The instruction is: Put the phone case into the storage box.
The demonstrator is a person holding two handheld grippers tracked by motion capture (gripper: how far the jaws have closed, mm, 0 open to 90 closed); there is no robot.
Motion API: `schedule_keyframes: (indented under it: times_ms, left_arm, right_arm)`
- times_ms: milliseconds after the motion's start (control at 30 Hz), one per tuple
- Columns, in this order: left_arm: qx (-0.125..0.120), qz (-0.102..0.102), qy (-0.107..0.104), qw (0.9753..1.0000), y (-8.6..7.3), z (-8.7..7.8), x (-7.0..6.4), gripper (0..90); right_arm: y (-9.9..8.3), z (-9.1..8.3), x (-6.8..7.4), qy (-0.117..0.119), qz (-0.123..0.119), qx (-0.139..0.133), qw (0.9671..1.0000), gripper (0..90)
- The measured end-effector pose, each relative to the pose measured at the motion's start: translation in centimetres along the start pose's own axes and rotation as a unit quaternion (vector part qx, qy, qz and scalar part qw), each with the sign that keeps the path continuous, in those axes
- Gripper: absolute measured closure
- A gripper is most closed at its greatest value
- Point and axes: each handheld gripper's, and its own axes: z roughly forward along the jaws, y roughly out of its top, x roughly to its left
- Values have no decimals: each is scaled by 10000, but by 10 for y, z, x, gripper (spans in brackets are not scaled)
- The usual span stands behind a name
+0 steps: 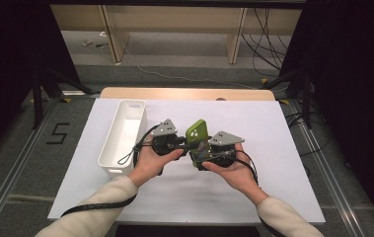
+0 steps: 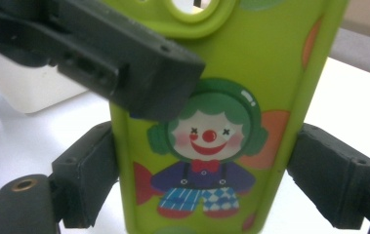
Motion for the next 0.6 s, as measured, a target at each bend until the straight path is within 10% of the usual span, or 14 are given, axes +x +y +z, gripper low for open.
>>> schedule_keyframes:
  times_ms: [600]
  left_arm:
    - [-107,-50,-69,9999,4,-3,2,774]
  right_arm:
    - [3,-2,-4,118,-35,-154,9998,157]
